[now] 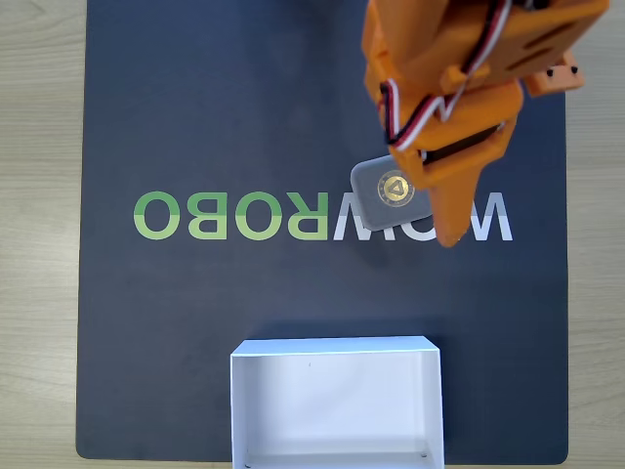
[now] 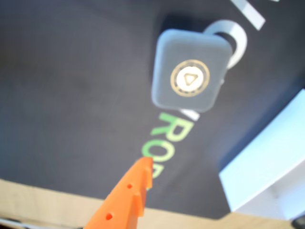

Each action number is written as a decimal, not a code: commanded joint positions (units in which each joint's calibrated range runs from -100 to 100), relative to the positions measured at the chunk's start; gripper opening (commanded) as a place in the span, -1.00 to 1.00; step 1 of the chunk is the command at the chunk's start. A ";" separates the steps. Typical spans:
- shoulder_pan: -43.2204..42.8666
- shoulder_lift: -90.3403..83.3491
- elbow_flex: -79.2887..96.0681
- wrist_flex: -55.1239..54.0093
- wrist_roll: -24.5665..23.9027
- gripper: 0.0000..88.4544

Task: Grab the usb to bin

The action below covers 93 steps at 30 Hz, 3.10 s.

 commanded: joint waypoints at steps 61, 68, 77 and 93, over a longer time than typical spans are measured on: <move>1.61 26.78 0.87 -9.36 1.25 -0.68; 2.54 24.74 0.23 -8.83 1.25 -0.87; 2.28 15.84 0.50 -9.18 3.15 -0.87; 1.61 8.89 7.37 -5.69 7.30 -0.24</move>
